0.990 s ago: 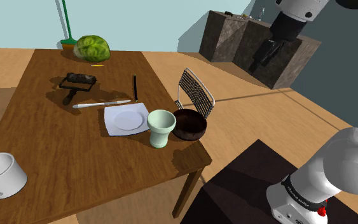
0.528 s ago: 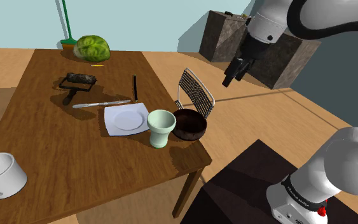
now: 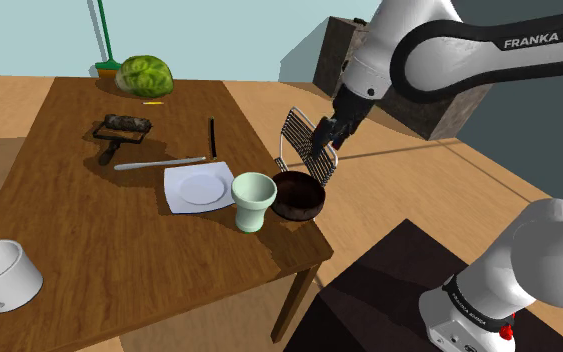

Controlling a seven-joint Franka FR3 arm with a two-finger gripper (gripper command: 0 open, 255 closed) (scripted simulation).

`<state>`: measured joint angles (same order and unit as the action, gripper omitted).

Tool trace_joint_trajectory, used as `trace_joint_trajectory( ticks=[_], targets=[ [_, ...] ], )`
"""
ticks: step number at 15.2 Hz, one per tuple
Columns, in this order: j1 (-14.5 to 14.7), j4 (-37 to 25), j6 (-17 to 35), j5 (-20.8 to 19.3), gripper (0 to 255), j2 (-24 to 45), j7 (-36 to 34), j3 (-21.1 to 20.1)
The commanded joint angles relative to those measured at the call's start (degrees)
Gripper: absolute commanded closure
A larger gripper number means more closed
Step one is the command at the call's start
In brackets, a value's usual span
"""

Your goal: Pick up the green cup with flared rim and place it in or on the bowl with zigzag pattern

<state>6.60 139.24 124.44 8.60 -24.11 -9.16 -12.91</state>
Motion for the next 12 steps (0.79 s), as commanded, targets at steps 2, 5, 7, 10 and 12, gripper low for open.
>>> trace_joint_trajectory(
  ticks=[2,5,7,10,12],
  targets=[
    [0.7,-0.9,5.3,0.9,0,5.8,-1.5,-1.7],
    [1.3,-2.5,9.9,1.3,0,11.6,-3.0,-3.3],
    [1.7,-3.9,12.8,1.2,0,15.6,-4.1,-4.3],
    [2.4,-6.4,16.4,0.6,0,21.3,-5.9,-5.6],
    [2.4,-6.1,17.9,0.2,0,22.6,-6.2,-5.7]
  ],
)
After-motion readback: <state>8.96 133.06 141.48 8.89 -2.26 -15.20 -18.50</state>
